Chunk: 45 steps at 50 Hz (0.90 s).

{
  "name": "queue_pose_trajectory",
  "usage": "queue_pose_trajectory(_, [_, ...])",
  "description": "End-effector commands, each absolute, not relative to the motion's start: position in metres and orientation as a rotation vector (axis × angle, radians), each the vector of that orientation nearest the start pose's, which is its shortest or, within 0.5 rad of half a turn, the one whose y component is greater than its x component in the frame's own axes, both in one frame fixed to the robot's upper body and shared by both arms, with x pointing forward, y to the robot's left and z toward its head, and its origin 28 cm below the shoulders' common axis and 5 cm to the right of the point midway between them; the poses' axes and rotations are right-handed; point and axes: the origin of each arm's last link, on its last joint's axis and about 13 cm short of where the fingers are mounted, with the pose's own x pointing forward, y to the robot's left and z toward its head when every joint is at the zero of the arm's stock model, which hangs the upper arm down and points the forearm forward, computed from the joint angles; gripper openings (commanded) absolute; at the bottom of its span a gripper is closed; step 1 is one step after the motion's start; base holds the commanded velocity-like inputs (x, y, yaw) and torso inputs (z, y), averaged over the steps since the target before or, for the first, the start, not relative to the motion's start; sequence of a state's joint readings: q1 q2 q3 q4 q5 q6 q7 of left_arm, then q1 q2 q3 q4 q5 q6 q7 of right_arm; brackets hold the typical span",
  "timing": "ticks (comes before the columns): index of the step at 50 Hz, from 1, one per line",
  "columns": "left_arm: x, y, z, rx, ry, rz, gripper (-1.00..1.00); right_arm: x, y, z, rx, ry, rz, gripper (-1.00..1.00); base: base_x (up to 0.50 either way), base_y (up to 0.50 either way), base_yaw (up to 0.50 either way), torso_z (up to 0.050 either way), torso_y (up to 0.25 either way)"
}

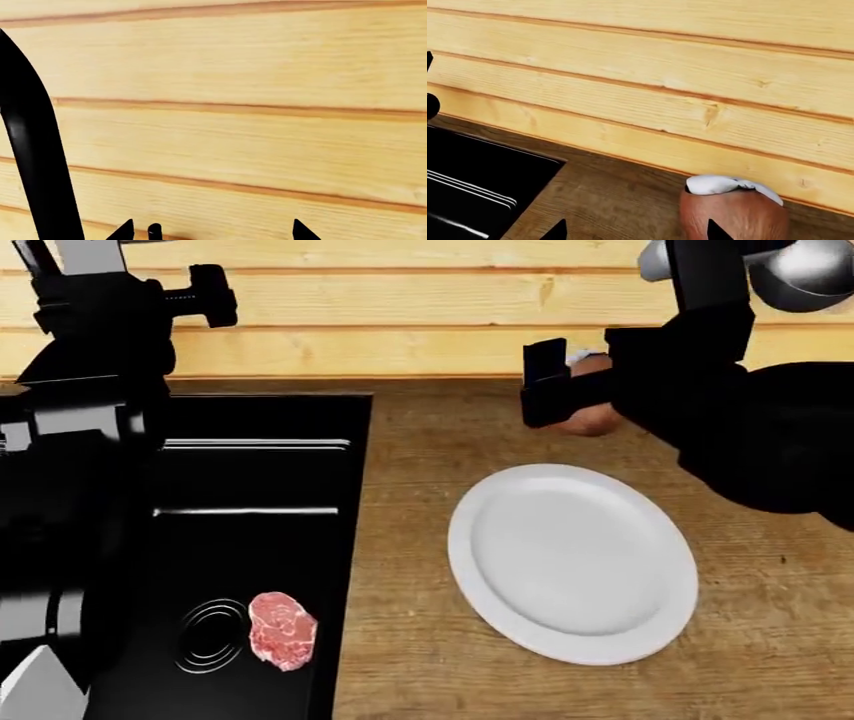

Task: Pick the lamb chop from the counter and place it in the sink. Then turn on the sink faucet.

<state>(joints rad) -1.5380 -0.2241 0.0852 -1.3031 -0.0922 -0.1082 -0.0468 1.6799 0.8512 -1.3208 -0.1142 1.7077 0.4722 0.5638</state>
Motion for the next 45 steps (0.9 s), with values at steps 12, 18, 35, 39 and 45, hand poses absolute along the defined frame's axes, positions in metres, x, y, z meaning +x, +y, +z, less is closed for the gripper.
queue_pose_trajectory(12, [0.4321,0.301,0.281,-0.006,-0.158,0.328,1.0,0.2911,-0.13,0.3063,-0.075,0.141,0.304,1.0,0.0,0.0,0.0,0.0,-0.021])
queue_pose_trajectory(18, [0.4312,0.3047,0.2774,-0.001,-0.143,0.394,1.0,0.2908,-0.1298,0.3063,-0.074,0.142,0.306,1.0,0.0,0.0,0.0,0.0,0.0])
queue_pose_trajectory(35, [0.4308,0.3059,0.279,0.01,-0.137,0.384,1.0,0.2918,-0.1302,0.3051,-0.07,0.144,0.309,1.0,0.0,0.0,0.0,0.0,-0.095])
queue_pose_trajectory(39, [0.4309,0.3065,0.2813,-0.007,-0.159,0.369,1.0,0.292,-0.1301,0.3047,-0.069,0.144,0.311,1.0,0.0,0.0,0.0,0.0,-0.062])
queue_pose_trajectory(45, [0.4311,0.3059,0.281,0.009,-0.163,0.357,1.0,0.2926,-0.1299,0.3036,-0.067,0.147,0.313,1.0,0.0,0.0,0.0,0.0,0.0])
